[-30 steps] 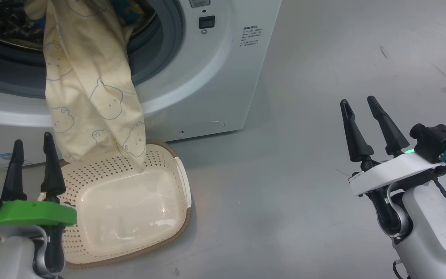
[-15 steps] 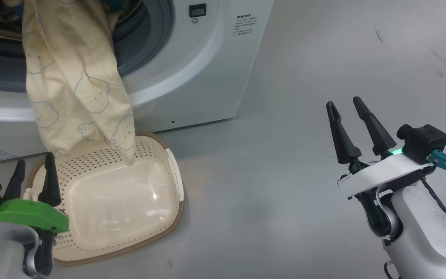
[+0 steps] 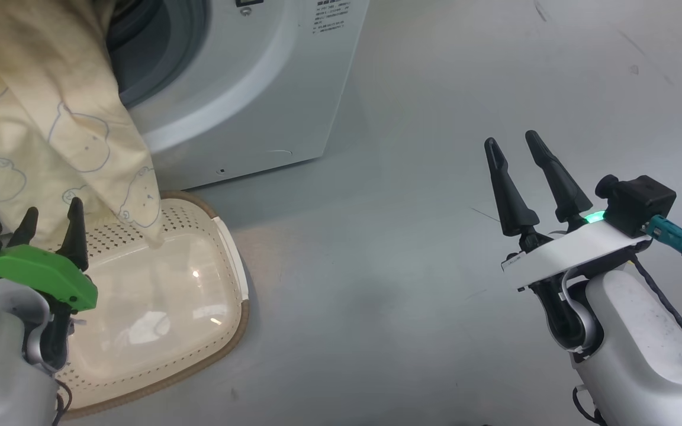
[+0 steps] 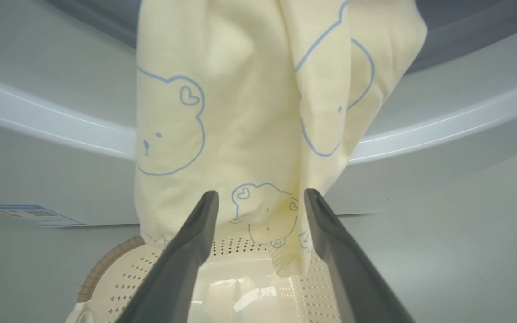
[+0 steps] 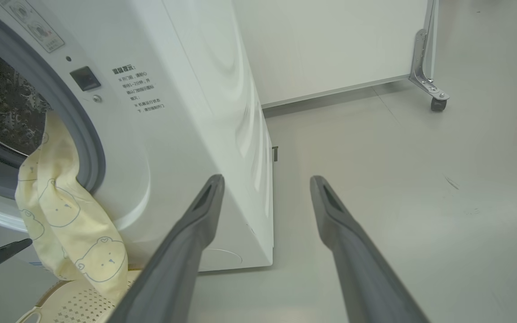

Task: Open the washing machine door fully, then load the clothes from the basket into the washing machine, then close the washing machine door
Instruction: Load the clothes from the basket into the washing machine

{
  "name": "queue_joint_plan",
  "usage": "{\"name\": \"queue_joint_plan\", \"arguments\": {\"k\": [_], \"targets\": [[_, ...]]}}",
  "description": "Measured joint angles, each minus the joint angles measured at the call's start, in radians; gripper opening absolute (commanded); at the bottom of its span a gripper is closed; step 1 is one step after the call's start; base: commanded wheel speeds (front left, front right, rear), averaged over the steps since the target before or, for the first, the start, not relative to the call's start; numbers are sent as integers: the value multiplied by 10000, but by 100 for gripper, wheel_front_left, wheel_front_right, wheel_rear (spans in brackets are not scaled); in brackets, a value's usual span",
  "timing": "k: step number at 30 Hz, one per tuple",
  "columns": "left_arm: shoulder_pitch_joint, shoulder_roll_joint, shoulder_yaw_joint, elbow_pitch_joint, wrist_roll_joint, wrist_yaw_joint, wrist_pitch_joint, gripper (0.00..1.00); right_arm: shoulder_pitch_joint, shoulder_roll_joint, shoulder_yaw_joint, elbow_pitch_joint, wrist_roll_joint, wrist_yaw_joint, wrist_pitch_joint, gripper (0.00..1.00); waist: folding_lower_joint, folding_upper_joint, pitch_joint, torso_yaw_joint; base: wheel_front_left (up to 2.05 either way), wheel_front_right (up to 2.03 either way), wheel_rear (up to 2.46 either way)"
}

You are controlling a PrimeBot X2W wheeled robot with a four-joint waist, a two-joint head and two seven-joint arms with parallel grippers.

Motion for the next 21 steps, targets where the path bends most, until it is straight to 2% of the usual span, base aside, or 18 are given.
{"name": "queue_joint_plan", "arguments": {"k": [10, 15, 21], "targets": [[-1107, -286, -276, 1183, -33, -79, 688, 100, -16, 44, -186, 21, -2, 0, 0, 100, 0, 0, 269, -313, 0, 0, 0], [-1562, -58, -54, 1845, -17, 117, 976, 100, -115, 182, 0, 12, -2, 0, 0, 100, 0, 0, 396, -428, 0, 0, 0], [-2146, 71, 10, 2211, -15, 117, 986, 100, -220, 222, 25, 10, 0, 0, 0, 100, 0, 0, 555, -606, 0, 0, 0]]}}
